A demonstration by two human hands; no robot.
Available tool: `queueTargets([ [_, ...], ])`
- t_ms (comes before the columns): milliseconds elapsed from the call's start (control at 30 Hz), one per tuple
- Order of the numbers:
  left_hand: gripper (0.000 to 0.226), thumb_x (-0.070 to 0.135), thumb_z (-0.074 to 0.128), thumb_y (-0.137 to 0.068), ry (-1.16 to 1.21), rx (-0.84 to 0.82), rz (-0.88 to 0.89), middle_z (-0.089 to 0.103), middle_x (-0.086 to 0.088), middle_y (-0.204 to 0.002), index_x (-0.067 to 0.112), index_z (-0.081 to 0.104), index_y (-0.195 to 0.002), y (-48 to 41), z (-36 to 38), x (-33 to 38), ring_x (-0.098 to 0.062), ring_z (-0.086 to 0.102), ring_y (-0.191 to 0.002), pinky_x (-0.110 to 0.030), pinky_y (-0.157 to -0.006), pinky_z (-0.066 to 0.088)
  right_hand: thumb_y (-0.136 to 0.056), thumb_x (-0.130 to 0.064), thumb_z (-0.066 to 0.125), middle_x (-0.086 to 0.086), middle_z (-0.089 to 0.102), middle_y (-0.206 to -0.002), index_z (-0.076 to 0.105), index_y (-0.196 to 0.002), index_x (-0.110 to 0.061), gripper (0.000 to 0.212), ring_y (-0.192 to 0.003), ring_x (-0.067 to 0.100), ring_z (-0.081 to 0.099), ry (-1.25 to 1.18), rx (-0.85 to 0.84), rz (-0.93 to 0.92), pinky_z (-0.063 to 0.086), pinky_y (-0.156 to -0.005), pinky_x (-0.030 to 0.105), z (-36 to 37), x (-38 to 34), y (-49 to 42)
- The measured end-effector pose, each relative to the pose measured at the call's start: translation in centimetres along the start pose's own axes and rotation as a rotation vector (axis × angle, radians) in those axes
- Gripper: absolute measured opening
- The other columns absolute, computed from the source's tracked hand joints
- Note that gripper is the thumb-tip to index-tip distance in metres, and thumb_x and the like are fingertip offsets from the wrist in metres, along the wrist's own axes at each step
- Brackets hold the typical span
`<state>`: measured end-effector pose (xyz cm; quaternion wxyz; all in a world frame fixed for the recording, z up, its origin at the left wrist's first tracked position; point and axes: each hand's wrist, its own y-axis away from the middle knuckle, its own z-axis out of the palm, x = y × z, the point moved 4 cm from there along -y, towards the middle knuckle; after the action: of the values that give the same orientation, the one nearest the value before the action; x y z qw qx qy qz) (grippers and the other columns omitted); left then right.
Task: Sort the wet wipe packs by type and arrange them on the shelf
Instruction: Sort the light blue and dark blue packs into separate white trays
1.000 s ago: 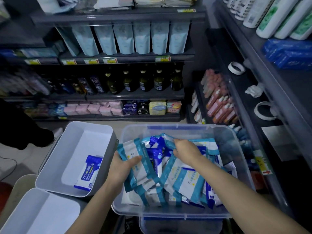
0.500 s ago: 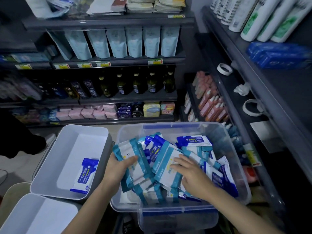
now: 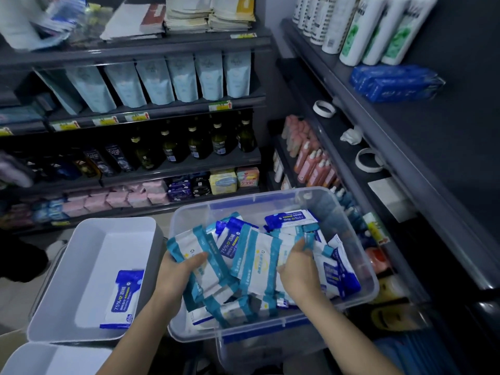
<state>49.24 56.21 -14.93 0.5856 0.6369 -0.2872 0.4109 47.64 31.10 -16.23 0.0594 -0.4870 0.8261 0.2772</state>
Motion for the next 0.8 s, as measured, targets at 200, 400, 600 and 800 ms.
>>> queueTargets([
  [200, 0.025, 0.001, 0.071, -0.080, -0.006, -0.022, -0.019, 0.074, -0.015, -0.092, 0.010, 0.061, -0.102, -0.1, -0.2, -0.2, -0.033, 0.072, -0.081, -0.048, -0.077, 0.057, -0.084, -0.006, 0.065, 0.002, 0.061, -0.072, 0.056, -0.072, -0.010, 0.015, -0.068, 0.023, 0.058, -0.495, 0.201, -0.015, 0.039, -0.049, 0.027, -3.3, 0.5, 0.2],
  [400, 0.034, 0.005, 0.073, -0.079, -0.014, -0.036, -0.042, 0.074, -0.013, -0.094, 0.009, 0.059, -0.109, -0.5, -0.3, -0.7, -0.032, 0.073, -0.081, -0.050, -0.077, 0.058, -0.091, -0.012, 0.060, 0.010, 0.070, -0.097, 0.064, -0.083, -0.014, 0.010, -0.083, 0.024, 0.066, -0.960, -0.120, 0.138, 0.052, -0.076, 0.036, -1.8, -0.9, 0.3],
  [600, 0.037, 0.006, 0.074, -0.078, -0.053, -0.050, -0.034, 0.074, -0.012, -0.094, 0.009, 0.058, -0.111, -0.9, -0.2, -1.0, -0.031, 0.073, -0.080, -0.048, -0.074, 0.058, -0.081, -0.007, 0.071, 0.002, 0.068, -0.101, 0.059, -0.102, -0.012, 0.025, -0.080, 0.011, 0.062, -0.850, -0.246, 0.180, 0.047, -0.060, 0.021, 2.3, -2.3, 1.0],
  [800, 0.044, 0.011, 0.076, -0.078, -0.053, 0.001, -0.058, 0.071, -0.012, -0.102, 0.013, 0.053, -0.115, -1.3, -0.2, -1.2, -0.029, 0.072, -0.083, -0.048, -0.075, 0.059, -0.078, -0.002, 0.075, 0.004, 0.068, -0.086, 0.058, -0.084, -0.011, 0.020, -0.074, 0.014, 0.062, -0.997, -0.540, 0.279, 0.046, -0.059, 0.027, 2.4, -3.0, 1.8],
])
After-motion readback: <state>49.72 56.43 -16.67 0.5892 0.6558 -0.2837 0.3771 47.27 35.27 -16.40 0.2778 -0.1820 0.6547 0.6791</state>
